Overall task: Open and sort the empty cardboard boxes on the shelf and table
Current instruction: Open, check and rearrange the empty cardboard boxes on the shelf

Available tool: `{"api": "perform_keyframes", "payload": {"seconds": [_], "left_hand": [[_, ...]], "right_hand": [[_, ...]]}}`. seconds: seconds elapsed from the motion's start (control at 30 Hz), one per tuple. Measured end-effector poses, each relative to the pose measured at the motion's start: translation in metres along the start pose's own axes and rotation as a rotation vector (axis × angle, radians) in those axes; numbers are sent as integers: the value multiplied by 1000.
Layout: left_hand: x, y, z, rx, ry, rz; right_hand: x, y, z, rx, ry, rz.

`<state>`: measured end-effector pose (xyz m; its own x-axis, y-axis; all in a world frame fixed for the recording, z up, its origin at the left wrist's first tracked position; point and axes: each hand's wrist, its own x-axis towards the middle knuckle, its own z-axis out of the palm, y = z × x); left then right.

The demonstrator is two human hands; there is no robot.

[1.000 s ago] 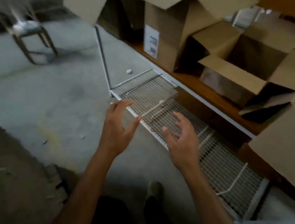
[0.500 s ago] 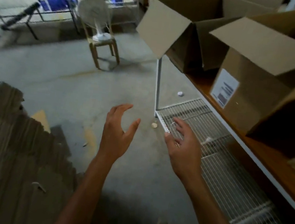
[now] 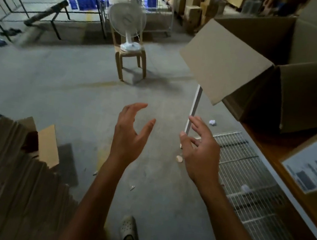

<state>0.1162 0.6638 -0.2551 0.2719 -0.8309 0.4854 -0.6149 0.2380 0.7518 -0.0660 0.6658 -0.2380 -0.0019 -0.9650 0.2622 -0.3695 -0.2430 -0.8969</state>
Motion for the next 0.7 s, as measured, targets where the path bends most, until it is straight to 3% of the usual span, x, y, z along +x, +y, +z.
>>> {"api": "perform_keyframes", "payload": {"seconds": [0.3,0.6,0.7], "left_hand": [[188,-34,31,-68,-153,187],[316,-23,159,-197,-324,370],[353,-5,197,-212,-405,435]], "right_hand": [[150,-18,49,-61,190,-8],[266,11,-5,-116,451,-21],[303,22,-31,-278,553,-65]]}}
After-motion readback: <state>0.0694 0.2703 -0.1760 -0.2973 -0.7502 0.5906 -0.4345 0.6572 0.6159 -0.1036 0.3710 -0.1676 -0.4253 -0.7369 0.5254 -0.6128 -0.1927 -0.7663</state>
